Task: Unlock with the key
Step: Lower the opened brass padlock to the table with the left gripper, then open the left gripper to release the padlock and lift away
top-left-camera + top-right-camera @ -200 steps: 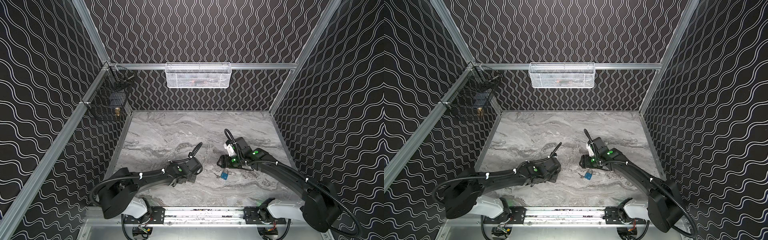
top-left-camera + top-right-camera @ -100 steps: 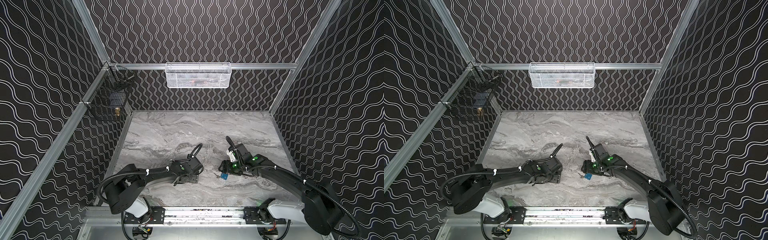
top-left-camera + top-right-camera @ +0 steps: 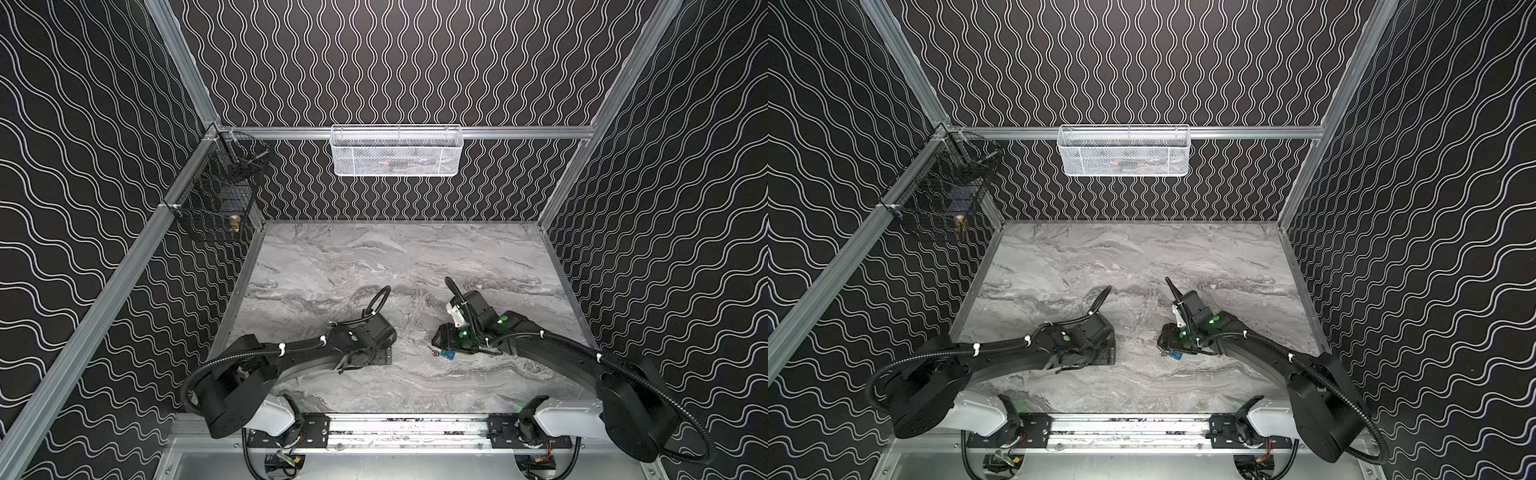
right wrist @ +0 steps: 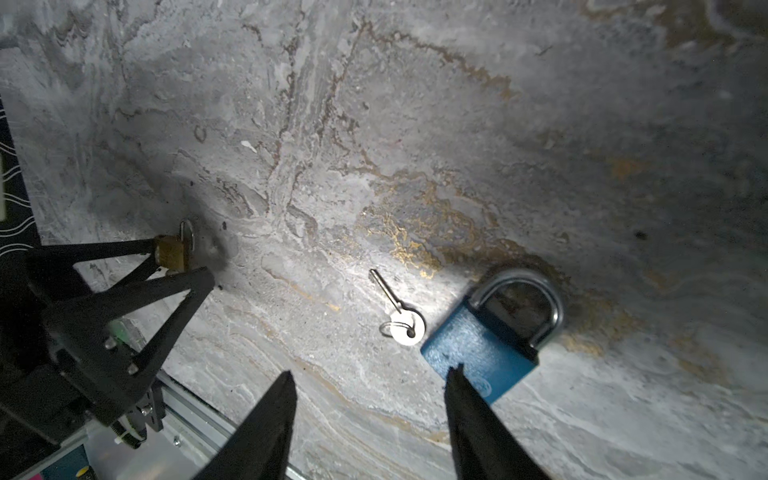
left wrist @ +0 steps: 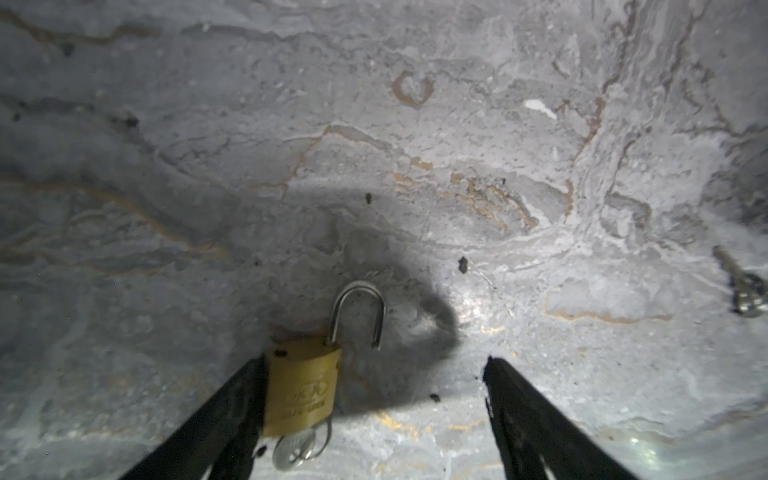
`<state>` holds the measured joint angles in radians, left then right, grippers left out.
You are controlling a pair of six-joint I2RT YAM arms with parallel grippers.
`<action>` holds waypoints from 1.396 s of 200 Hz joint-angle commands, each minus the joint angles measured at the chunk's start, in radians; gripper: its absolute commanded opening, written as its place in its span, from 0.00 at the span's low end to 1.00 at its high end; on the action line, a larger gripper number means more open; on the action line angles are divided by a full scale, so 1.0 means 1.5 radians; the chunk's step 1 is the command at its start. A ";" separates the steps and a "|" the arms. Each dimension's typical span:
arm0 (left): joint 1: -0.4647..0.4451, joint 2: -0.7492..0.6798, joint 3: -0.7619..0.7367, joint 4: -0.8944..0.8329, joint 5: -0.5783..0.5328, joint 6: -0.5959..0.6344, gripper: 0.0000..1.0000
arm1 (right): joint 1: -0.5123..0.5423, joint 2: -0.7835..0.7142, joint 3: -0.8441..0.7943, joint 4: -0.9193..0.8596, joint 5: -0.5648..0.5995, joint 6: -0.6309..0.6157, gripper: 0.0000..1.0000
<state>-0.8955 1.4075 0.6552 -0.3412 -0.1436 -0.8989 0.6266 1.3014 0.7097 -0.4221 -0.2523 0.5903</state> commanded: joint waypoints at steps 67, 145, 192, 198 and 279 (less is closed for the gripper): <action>0.041 -0.057 -0.081 0.003 0.046 -0.141 0.69 | 0.007 0.044 0.043 0.031 -0.037 -0.047 0.51; 0.072 -0.028 -0.106 -0.039 0.041 -0.149 0.44 | 0.010 0.044 0.039 0.038 -0.050 -0.058 0.47; 0.072 0.022 -0.066 -0.131 -0.012 -0.135 0.43 | 0.010 0.042 0.043 0.043 -0.063 -0.065 0.47; 0.072 0.025 -0.058 -0.147 -0.023 -0.137 0.44 | 0.009 0.043 0.047 0.039 -0.061 -0.067 0.47; 0.071 -0.160 0.014 -0.137 -0.024 -0.107 0.63 | 0.039 0.090 0.076 -0.002 -0.002 -0.111 0.44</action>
<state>-0.7910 1.2030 0.6468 -0.4835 -0.1684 -1.0821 0.6518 1.4216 0.8230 -0.4030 -0.2874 0.4591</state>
